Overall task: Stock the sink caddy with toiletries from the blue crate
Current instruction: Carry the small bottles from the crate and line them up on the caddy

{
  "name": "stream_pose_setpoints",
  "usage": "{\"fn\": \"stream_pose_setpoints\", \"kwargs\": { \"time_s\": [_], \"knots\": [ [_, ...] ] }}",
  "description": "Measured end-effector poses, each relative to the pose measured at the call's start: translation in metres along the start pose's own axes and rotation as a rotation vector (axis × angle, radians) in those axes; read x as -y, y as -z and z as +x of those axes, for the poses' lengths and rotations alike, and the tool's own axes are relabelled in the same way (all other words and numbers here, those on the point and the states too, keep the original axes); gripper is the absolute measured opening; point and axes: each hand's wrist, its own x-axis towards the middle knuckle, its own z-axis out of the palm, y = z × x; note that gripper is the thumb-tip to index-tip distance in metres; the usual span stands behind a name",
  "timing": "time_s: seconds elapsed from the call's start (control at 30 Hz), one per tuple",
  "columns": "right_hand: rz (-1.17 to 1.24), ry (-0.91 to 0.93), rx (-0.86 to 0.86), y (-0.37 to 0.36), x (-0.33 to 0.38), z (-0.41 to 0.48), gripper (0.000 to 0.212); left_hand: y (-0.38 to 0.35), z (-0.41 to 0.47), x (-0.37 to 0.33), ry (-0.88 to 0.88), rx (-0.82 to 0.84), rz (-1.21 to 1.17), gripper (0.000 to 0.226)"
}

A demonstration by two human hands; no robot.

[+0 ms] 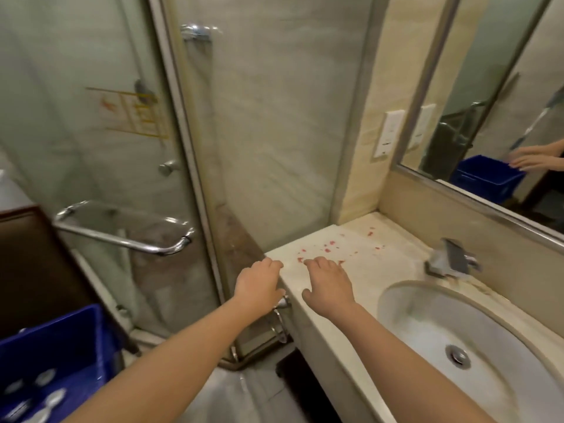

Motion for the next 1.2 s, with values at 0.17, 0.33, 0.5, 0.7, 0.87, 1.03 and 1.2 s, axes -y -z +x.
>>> {"fn": "stream_pose_setpoints", "kwargs": {
  "time_s": [0.17,0.33,0.5,0.7,0.87,1.03,1.2],
  "knots": [
    [0.010,0.163,0.027,-0.013,0.052,0.016,0.057,-0.001,-0.031,0.050,0.162,-0.025,-0.010,0.059],
    [0.017,0.353,0.063,-0.022,0.090,0.028,0.056,-0.002,-0.065,0.081,0.356,-0.045,-0.020,0.057],
    [0.026,0.534,0.068,-0.028,0.123,0.031,0.053,0.002,-0.103,0.095,0.535,-0.077,-0.031,0.056],
    [0.044,0.723,0.126,-0.038,0.157,0.019,0.057,0.002,-0.155,0.095,0.728,-0.102,-0.050,0.055],
    [0.075,0.874,0.154,-0.043,0.193,0.001,0.054,0.003,-0.204,0.097,0.884,-0.133,-0.046,0.052],
    [0.149,0.993,0.169,-0.047,0.234,-0.020,0.050,0.006,-0.247,0.109,1.013,-0.139,-0.016,0.053],
    [0.154,1.061,0.188,-0.053,0.276,-0.035,0.056,0.007,-0.281,0.131,1.087,-0.164,-0.030,0.053]
  ]
}}
